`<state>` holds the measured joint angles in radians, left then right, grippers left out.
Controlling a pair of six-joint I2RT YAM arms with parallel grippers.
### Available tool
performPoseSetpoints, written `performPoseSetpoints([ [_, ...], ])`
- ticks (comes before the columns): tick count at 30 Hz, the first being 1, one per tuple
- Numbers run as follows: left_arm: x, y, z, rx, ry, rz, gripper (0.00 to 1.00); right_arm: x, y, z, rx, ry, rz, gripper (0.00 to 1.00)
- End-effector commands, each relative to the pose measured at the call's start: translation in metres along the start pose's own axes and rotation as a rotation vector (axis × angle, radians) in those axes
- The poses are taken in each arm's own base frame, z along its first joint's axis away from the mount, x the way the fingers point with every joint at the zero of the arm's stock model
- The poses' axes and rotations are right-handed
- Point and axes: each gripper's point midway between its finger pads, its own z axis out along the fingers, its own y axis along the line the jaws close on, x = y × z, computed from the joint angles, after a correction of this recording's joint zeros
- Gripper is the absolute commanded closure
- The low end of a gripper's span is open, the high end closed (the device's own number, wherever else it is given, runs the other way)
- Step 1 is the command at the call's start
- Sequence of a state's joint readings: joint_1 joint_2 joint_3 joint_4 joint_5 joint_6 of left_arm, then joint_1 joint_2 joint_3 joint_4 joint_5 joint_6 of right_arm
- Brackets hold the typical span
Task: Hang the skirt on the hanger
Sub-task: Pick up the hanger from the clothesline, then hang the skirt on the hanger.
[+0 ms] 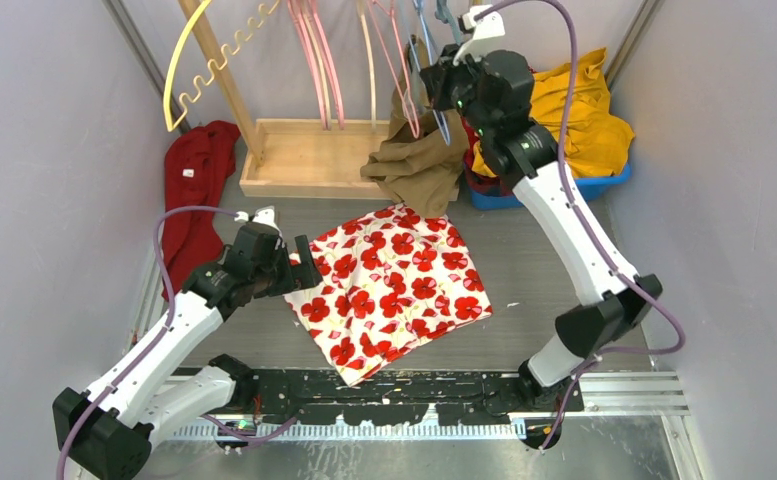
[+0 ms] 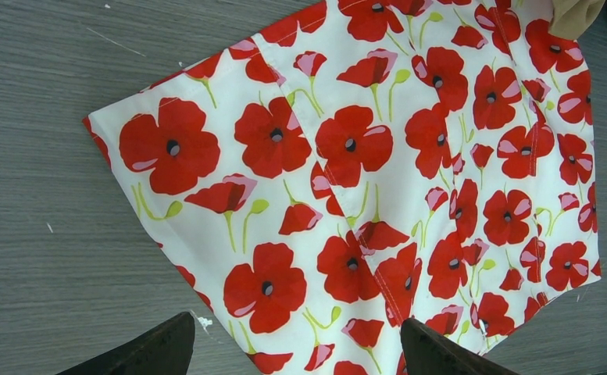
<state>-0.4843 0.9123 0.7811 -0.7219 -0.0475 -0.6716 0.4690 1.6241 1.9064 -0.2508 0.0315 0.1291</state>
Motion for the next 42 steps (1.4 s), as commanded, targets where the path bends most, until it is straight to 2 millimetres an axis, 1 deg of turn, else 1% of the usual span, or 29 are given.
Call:
performPoseSetpoints([
  [1,-0.011,-0.01,-0.004,0.045,-0.044,0.012,0.0,-0.034,0.008,-0.039,-0.033,-0.102,0.028,0.99],
  [9,-0.01,-0.01,-0.004,0.046,-0.047,0.006,0.01,0.007,0.009,-0.084,-0.053,0.001,0.086,0.99],
  [12,-0.012,-0.01,-0.006,0.048,-0.053,0.004,0.01,0.025,0.008,-0.1,-0.052,0.043,0.11,0.99],
  [14,-0.012,-0.01,-0.008,0.049,-0.059,0.004,0.01,0.034,0.008,-0.115,-0.051,0.067,0.123,0.99],
  [15,-0.013,-0.01,-0.009,0.052,-0.064,0.003,0.0,0.044,0.008,-0.119,-0.046,0.097,0.125,0.99],
  [16,-0.013,-0.01,-0.011,0.053,-0.067,0.003,0.01,0.048,0.008,-0.127,-0.041,0.11,0.129,0.99],
  [17,-0.013,-0.01,-0.012,0.054,-0.069,0.002,0.01,0.057,0.007,-0.134,-0.035,0.136,0.13,0.99],
  [19,-0.014,-0.01,-0.013,0.056,-0.075,-0.001,0.01,0.075,0.005,-0.148,-0.017,0.19,0.136,0.99],
  [20,-0.014,-0.01,-0.014,0.057,-0.077,-0.001,0.01,0.088,0.004,-0.155,-0.007,0.221,0.143,0.99],
  [22,-0.014,-0.01,-0.015,0.056,-0.078,-0.002,0.01,0.106,0.001,-0.168,0.013,0.261,0.16,0.99],
  [26,-0.016,-0.009,-0.021,0.055,-0.088,-0.005,0.0,0.144,0.005,-0.196,0.017,0.334,0.191,0.99],
  [31,-0.021,-0.01,-0.033,0.072,-0.128,-0.012,0.01,0.185,0.031,-0.227,-0.044,0.388,0.239,0.99],
  [33,-0.022,-0.011,-0.037,0.084,-0.142,-0.016,0.01,0.197,0.045,-0.236,-0.071,0.396,0.234,0.99],
  [37,-0.024,-0.012,-0.046,0.095,-0.158,-0.021,0.01,0.213,0.074,-0.253,-0.114,0.407,0.205,0.99],
  [42,-0.023,-0.01,-0.053,0.095,-0.166,-0.021,0.01,0.234,0.114,-0.266,-0.19,0.382,0.226,0.99],
])
